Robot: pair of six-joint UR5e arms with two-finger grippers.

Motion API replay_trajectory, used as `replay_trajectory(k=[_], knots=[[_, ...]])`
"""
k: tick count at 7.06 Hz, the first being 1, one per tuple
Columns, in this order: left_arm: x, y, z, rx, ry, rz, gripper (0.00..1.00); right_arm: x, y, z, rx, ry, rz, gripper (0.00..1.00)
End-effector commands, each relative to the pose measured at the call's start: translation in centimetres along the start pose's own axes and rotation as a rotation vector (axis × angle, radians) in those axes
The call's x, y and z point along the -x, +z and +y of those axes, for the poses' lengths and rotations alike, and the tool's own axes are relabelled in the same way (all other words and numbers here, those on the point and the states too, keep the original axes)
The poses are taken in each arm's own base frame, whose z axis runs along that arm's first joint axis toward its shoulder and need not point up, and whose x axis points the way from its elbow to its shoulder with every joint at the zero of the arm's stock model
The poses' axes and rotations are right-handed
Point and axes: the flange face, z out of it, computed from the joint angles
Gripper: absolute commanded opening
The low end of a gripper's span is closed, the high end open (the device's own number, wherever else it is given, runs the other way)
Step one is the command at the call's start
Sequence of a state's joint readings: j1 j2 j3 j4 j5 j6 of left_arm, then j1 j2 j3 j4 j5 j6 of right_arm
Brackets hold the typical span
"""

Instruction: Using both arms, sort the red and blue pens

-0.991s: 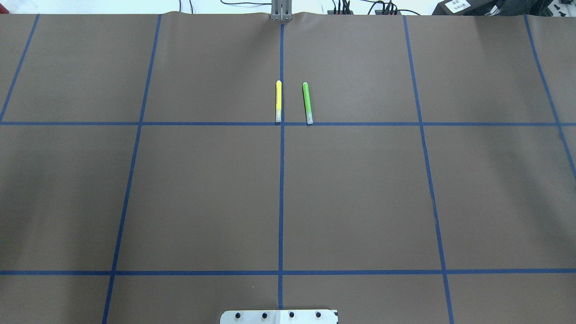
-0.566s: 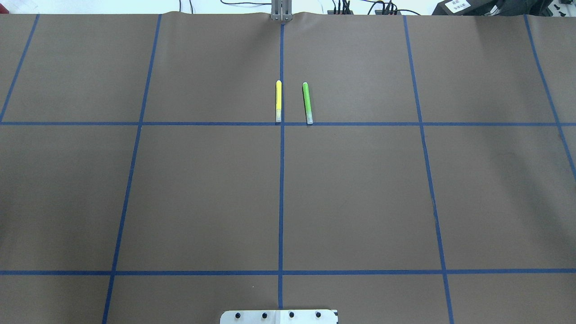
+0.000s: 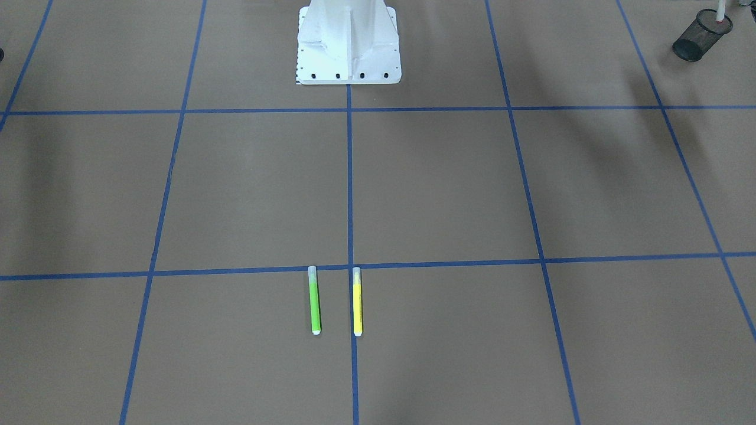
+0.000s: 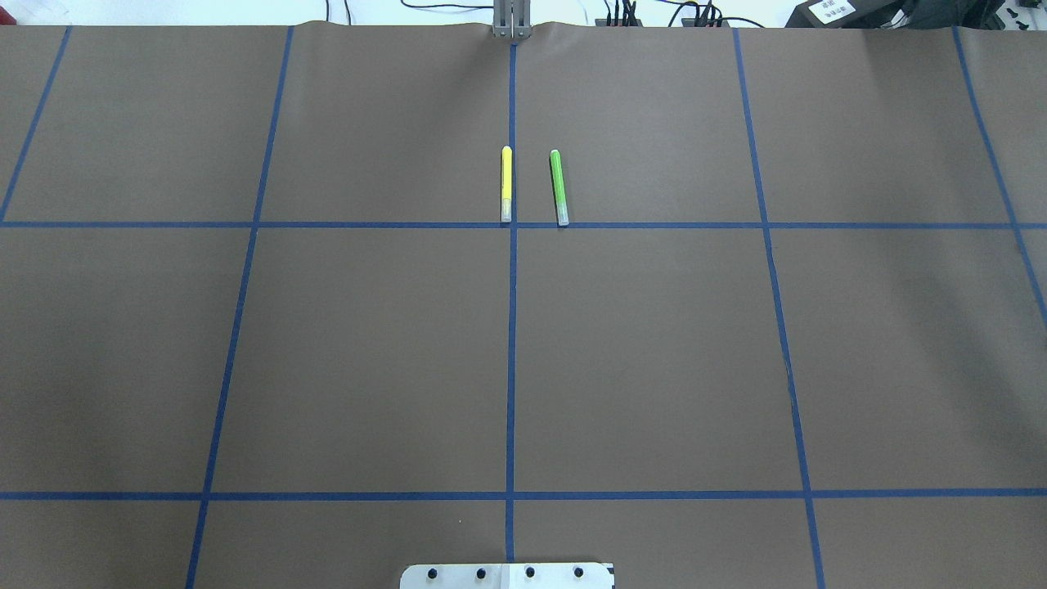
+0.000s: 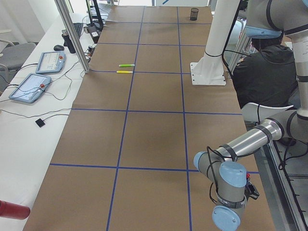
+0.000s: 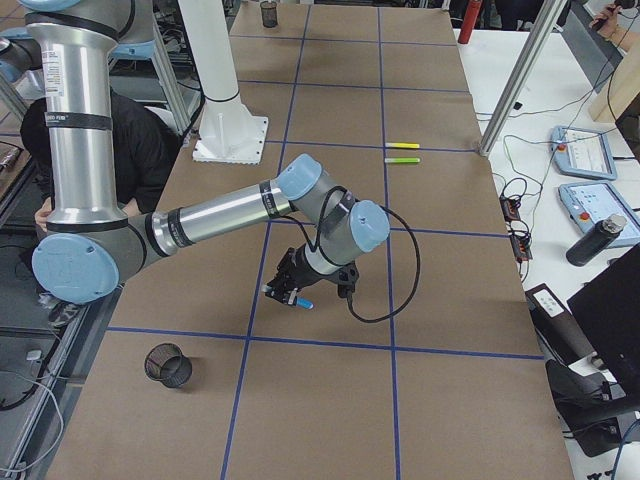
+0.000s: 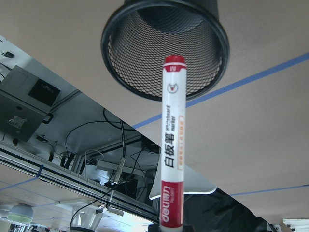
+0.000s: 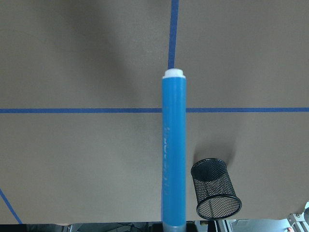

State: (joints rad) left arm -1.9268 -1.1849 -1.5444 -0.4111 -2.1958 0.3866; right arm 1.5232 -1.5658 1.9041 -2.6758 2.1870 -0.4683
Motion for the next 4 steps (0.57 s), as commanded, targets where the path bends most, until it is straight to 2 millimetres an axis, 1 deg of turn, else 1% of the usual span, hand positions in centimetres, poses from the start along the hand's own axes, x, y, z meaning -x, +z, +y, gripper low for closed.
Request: replay_trajectory(k=[1,3,4], knots=[[0.9,0.5,-0.8,0.013,-0.015,0.019,0.0,0.0,0.0,-0.1,0.002,0.002,-0.003,0.0],[1.9,1.2,-2.1,0.02,-0.025,0.022,0.0,-0.1,0.1,-0.2,0.003,0.007,-0.005,0.0],[2.0,0.9,-2.8,0.017,-0.023,0.022,0.0,0.1,-0.2,-0.3,-0.001,0.004,-0.003,0.0]])
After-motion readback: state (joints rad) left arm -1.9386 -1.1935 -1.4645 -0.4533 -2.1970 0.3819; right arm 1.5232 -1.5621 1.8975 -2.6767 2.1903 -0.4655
